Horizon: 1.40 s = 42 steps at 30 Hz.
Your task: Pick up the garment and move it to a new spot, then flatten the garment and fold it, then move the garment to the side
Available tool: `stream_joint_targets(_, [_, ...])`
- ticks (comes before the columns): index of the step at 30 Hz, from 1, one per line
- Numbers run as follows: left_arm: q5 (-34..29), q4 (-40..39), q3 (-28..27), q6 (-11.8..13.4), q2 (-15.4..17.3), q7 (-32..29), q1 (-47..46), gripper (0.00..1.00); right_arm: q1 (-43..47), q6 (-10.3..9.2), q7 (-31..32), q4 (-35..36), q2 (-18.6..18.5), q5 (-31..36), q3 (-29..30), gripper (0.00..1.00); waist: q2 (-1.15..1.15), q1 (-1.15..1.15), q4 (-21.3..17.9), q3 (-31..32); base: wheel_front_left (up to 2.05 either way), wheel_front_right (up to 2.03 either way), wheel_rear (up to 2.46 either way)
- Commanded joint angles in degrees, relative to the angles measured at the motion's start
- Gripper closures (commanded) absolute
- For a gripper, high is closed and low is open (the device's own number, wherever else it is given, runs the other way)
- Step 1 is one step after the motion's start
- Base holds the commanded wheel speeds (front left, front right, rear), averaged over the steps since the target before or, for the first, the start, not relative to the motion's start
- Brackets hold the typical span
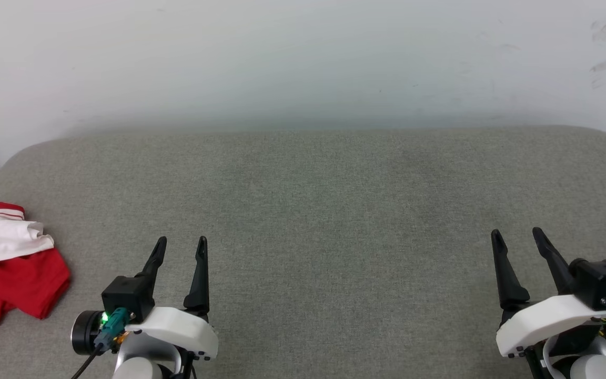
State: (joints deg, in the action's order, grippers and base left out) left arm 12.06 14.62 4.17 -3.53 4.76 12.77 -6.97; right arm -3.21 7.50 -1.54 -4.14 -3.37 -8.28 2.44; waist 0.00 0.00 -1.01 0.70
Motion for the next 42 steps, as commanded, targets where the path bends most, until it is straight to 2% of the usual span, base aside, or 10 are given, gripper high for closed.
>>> stream_joint_targets(1, [-1.1, 0.05, 0.14, 0.04, 0.19, 0.38, -0.77, 0.0, 0.4, -0.01, -0.47, 0.44, 0.22, 1.11, 0.12, 0.0, 0.0, 0.0, -0.03, 0.01, 0.0, 0.0, 0.0])
stream_joint_targets(21, [-5.78, 3.96, -0.21, 0.24, -0.59, 2.49, -1.78, 0.0, 0.66, -0.02, -1.58, 0.56, 0.56, 6.93, 0.98, 0.0, 0.0, 0.0, -0.23, 0.12, 0.0, 0.0, 0.0])
stream_joint_targets(28, [-4.6, 4.66, -0.65, 0.36, -0.75, 2.45, -2.16, 0.0, 0.46, -0.02, -1.77, 0.41, 0.55, 4.79, 0.91, 0.0, 0.0, 0.0, 0.55, 0.08, 0.0, 0.0, 0.0])
stream_joint_targets(35, [-3.65, 5.33, -1.34, 0.85, -0.87, 2.45, -2.7, 0.0, 0.96, -0.02, -1.45, 1.72, 0.56, 4.61, 0.0, 0.0, 0.0, 0.0, 4.32, -0.24, 0.0, 0.0, 0.0])
stream_joint_targets(42, [-3.4, 4.94, -2.15, 1.81, -0.96, 2.45, -2.29, 0.0, 1.06, -0.02, -0.81, 3.39, 0.54, 4.45, -1.15, 0.0, 0.0, 0.0, 11.16, -0.63, 0.0, 0.0, 0.0])
